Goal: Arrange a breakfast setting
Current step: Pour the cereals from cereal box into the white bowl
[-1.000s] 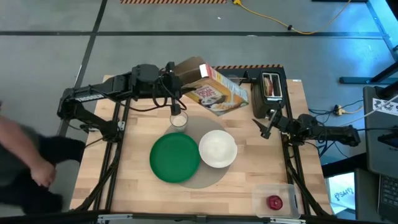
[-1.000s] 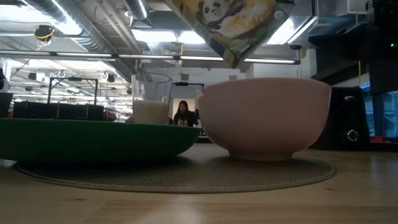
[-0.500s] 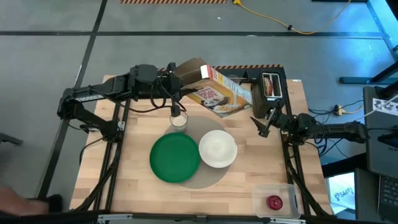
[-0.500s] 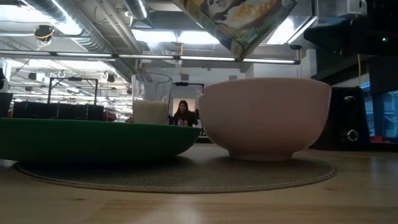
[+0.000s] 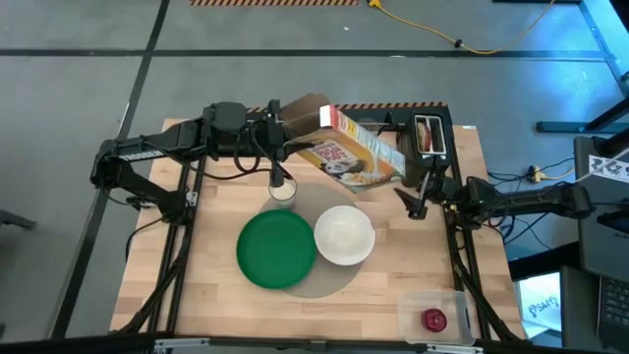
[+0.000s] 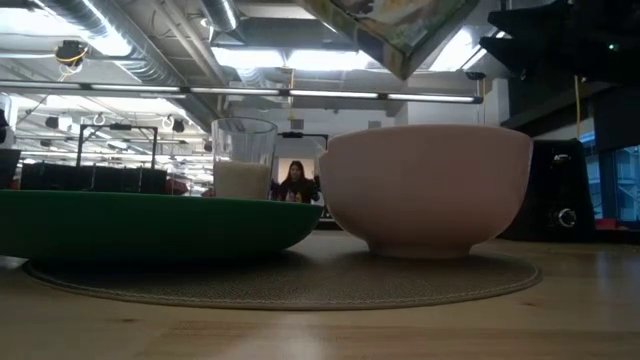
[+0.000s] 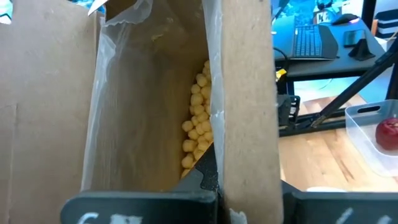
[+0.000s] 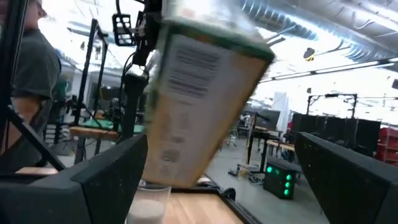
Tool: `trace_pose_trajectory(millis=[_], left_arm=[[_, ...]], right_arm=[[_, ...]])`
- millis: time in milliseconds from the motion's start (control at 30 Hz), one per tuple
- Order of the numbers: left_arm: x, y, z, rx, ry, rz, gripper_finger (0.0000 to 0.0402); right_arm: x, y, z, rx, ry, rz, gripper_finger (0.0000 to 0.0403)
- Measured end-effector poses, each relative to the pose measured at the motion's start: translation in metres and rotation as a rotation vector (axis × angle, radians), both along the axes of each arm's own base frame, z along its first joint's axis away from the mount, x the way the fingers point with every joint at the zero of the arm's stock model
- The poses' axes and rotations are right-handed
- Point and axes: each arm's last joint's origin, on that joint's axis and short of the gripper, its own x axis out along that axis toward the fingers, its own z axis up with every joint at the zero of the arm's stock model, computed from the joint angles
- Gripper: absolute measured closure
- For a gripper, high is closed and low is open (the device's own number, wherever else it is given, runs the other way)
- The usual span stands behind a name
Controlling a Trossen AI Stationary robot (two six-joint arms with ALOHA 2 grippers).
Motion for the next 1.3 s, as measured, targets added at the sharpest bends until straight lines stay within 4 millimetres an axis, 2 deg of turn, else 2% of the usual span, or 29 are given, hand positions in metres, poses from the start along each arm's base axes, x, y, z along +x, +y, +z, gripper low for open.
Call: trace_pose_trajectory(millis=[200, 567, 733, 1100, 1300], left_arm=[[0.0, 0.0, 0.0, 0.001, 0.0, 0.004, 0.0401], [-0.001, -0.001, 0.001, 0.004, -0.005, -0.001, 0.0401], [0.001, -0.007, 0.0, 0.023, 0.007, -0.028, 0.0401], [0.001, -0.029, 0.001, 0.07, 0.011, -0.137, 0.0401], [-0.007, -0.038, 0.006, 0.072, -0.007, -0.163, 0.0401]], right_arm=[[0.02, 0.001, 0.015, -0.023, 0.049, 0.044, 0.0008], [0.042, -0.001, 0.034, 0.008, 0.07, -0.05, 0.0008], [0.042, -0.003, 0.034, 0.031, 0.072, -0.104, 0.0008], [0.041, -0.001, 0.04, 0.011, 0.012, -0.024, 0.0008], [0.041, 0.0, 0.04, 0.002, 0.012, -0.021, 0.0008]])
